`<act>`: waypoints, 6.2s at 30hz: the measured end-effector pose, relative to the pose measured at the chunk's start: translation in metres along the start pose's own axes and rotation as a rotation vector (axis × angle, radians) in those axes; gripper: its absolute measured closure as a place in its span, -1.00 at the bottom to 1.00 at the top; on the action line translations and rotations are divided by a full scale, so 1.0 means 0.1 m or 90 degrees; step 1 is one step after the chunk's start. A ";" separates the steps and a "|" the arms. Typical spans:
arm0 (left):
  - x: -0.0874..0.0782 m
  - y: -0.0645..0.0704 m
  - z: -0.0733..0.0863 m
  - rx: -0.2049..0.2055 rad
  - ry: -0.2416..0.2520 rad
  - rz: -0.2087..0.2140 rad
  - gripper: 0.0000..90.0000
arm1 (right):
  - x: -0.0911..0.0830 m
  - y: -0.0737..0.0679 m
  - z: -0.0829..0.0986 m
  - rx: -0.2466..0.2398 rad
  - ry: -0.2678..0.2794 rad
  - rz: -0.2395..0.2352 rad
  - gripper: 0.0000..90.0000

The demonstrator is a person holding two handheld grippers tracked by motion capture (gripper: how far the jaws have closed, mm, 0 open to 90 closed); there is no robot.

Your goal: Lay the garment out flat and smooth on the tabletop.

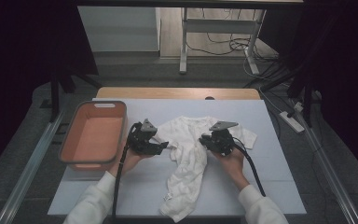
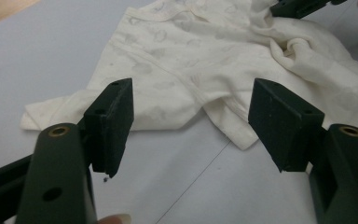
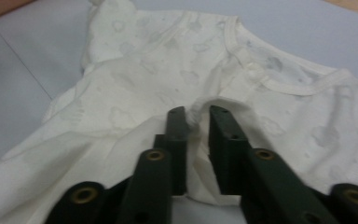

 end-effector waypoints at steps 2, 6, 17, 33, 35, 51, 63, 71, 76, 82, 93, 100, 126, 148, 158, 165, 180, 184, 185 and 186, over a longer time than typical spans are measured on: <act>-0.01 0.00 0.00 0.001 0.002 -0.001 -0.29 | -0.08 0.02 0.00 0.014 0.009 -0.001 0.35; -0.01 -0.01 0.00 0.002 0.004 -0.001 -0.29 | -0.33 0.04 0.08 0.040 0.047 -0.002 0.26; -0.03 -0.02 -0.02 0.002 0.010 -0.004 -0.29 | -0.48 -0.04 0.49 0.034 -0.013 0.018 0.24; 0.00 0.00 -0.04 0.005 0.008 -0.003 -0.29 | 0.13 -0.12 0.26 -0.002 -0.021 -0.024 0.37; 0.00 0.00 -0.04 0.007 0.007 -0.003 -0.29 | 0.18 -0.12 0.24 -0.005 -0.032 -0.022 0.49; -0.01 -0.02 -0.03 0.005 0.007 -0.004 -0.29 | -0.20 -0.16 0.14 -0.037 -0.022 0.018 0.90; -0.02 -0.01 -0.03 0.004 0.009 -0.006 -0.29 | -0.63 -0.11 0.27 -0.029 -0.009 0.036 0.90; 0.05 0.00 -0.01 0.008 -0.004 -0.006 -0.29 | -0.60 -0.11 0.30 -0.026 -0.025 0.031 0.89; 0.10 0.01 0.02 0.011 -0.014 -0.007 -0.29 | -0.52 -0.12 0.34 -0.020 -0.040 0.020 0.89; 0.13 0.05 0.02 0.022 -0.018 -0.006 -0.30 | -0.47 -0.11 0.41 -0.010 -0.064 0.006 0.89; 0.11 0.04 0.02 0.019 -0.015 -0.011 -0.30 | -0.74 -0.05 0.51 0.010 -0.043 0.021 0.89; 0.12 0.05 0.03 0.020 -0.017 -0.009 -0.30 | -0.77 -0.06 0.53 0.006 -0.041 0.018 0.89; 0.12 0.04 0.03 0.019 -0.018 -0.010 -0.30 | -0.97 -0.11 0.64 0.024 -0.016 0.001 0.88; 0.08 0.04 0.02 0.020 -0.013 -0.013 -0.30 | -1.40 -0.10 0.33 -0.001 0.060 0.040 0.91; 0.10 0.04 0.03 0.019 -0.018 -0.011 -0.30 | -1.19 -0.30 0.18 -0.041 0.045 0.010 0.91; 0.11 0.05 0.03 0.024 -0.021 -0.009 -0.30 | -0.84 -0.39 0.02 -0.072 -0.004 -0.012 0.89; 0.10 0.03 0.04 0.021 -0.020 -0.010 -0.30 | -0.32 -0.24 0.08 -0.032 -0.056 -0.050 0.29; 0.11 0.03 0.04 0.022 -0.021 -0.010 -0.30 | -0.59 -0.15 0.18 0.010 -0.010 -0.033 0.16; 0.11 0.04 0.04 0.023 -0.022 -0.011 -0.30 | -0.66 -0.12 0.24 0.021 -0.003 -0.028 0.15; 0.11 0.04 0.04 0.023 -0.022 -0.011 -0.30 | -0.70 -0.10 0.29 0.027 -0.004 -0.022 0.13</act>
Point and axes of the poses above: each handheld gripper's, and its own axes: x roughly forward along the jaws, z roughly out of its underside, y roughly to its right, the point moved 3 cm from there along x, roughly forward along the jaws, and after that the axes turned 8 degrees about -z, right-handed, at the moved point
